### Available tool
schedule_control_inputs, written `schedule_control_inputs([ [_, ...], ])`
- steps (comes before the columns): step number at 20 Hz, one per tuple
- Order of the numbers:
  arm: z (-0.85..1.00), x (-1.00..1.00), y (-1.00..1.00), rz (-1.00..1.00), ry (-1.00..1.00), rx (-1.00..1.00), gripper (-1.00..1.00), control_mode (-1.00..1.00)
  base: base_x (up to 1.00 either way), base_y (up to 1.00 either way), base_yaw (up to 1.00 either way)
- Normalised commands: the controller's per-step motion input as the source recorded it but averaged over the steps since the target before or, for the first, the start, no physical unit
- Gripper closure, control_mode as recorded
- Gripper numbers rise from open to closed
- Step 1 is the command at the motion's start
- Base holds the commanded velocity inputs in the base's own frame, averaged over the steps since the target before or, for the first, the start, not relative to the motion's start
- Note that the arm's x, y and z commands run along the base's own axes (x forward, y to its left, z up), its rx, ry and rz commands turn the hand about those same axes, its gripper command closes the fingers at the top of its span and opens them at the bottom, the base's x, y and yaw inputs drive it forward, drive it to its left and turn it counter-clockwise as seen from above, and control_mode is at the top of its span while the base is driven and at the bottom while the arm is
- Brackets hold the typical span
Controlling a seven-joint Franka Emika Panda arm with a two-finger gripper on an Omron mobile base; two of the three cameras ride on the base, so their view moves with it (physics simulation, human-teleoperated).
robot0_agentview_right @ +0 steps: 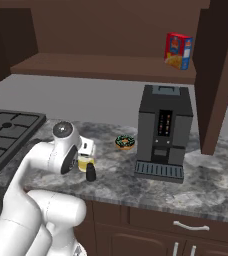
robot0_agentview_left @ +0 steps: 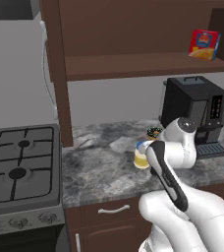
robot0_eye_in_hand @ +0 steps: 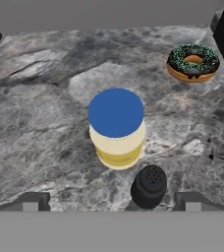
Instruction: Pick the shaker and mayonnaise from the counter and place them in the cabinet.
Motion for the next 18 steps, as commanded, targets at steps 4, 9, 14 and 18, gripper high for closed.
schedule_control_inputs([
  [4, -0.24, 0.30, 0.00, 0.00, 0.00, 0.01, -1.00, -1.00, 0.00, 0.00, 0.00],
  [9, -0.33, 0.28, 0.00, 0.00, 0.00, 0.00, -1.00, -1.00, 0.00, 0.00, 0.00],
  [14, -0.22, 0.30, 0.00, 0.00, 0.00, 0.01, -1.00, -1.00, 0.00, 0.00, 0.00],
  [18, -0.33, 0.23, 0.01, 0.02, 0.00, 0.02, -1.00, -1.00, 0.00, 0.00, 0.00],
])
